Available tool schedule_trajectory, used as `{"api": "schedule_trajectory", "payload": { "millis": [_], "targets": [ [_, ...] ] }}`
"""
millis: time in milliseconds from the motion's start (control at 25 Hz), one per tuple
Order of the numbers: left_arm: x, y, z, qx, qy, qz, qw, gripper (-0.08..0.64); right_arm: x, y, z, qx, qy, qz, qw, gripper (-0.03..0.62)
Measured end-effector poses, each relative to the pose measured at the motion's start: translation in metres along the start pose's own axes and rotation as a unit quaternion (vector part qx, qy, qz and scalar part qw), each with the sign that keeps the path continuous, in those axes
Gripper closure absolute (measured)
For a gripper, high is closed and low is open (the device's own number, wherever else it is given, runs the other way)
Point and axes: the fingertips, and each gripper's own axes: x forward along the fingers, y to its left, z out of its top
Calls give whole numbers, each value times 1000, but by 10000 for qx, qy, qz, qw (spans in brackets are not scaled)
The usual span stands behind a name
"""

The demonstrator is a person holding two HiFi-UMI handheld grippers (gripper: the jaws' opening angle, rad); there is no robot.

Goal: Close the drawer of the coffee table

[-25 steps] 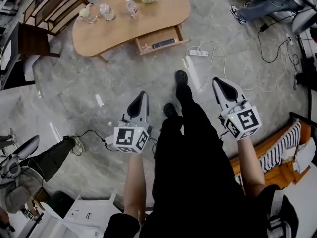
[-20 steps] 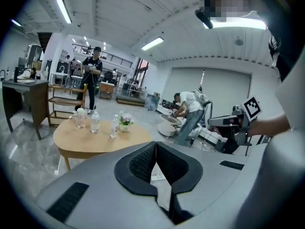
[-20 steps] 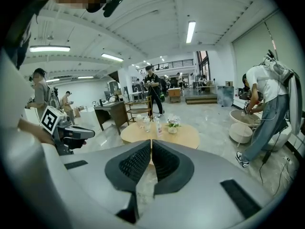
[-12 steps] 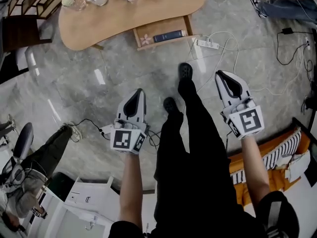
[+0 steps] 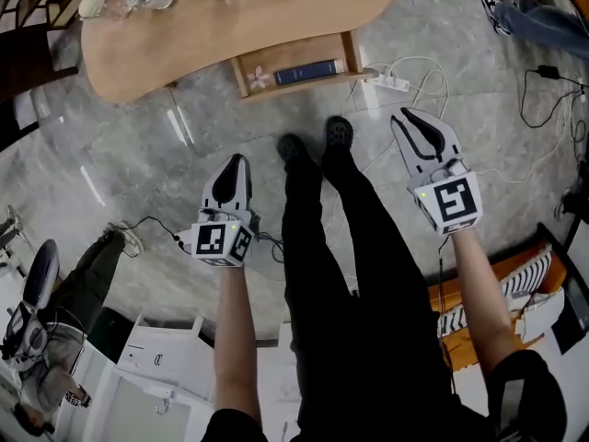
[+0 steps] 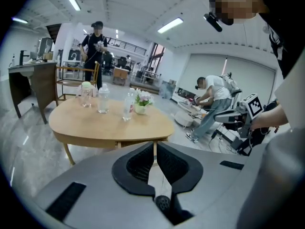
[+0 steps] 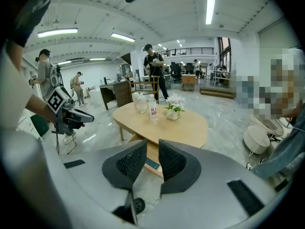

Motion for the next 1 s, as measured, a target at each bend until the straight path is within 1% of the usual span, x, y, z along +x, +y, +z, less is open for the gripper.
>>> {"api": "schedule_trajectory", "payload": {
  "millis": [80, 120, 200, 320, 400, 560, 640, 680, 800, 920, 1000],
  "targets": [
    [15, 12, -16, -38, 123, 19, 9999, 543, 16, -6, -16, -82, 160, 48, 9998, 538],
    [23, 19, -25, -66, 179, 38, 9998, 530, 25, -8, -23, -165, 204, 68, 9996, 532],
    [39, 35, -42, -139, 296, 79, 9994, 458, 40, -13, -39, -266, 302, 49, 9992, 524],
    [68, 56, -73, -155, 523, 91, 9985, 390, 60, -21, -67, -260, 577, 2, 9980, 503],
    [90, 70, -97, -77, 734, 70, 9972, 350, 73, -24, -85, -337, 769, 17, 9965, 483],
    [127, 101, -144, 218, 1209, 42, 9924, 286, 102, -31, -116, -464, 1044, 1, 9935, 448],
    [142, 114, -166, 364, 1437, 34, 9889, 269, 113, -35, -132, -516, 1149, -23, 9920, 435],
    [149, 118, -176, 467, 1557, 12, 9867, 252, 118, -37, -140, -599, 1224, -18, 9907, 430],
    [172, 135, -203, 807, 1892, -26, 9786, 237, 137, -45, -161, -935, 1474, 17, 9847, 423],
    [190, 152, -221, 867, 2085, 48, 9741, 235, 153, -51, -181, -940, 1574, -48, 9830, 423],
    [204, 158, -227, 895, 2156, 37, 9724, 233, 162, -55, -195, -1010, 1756, -53, 9793, 423]
  ]
}}
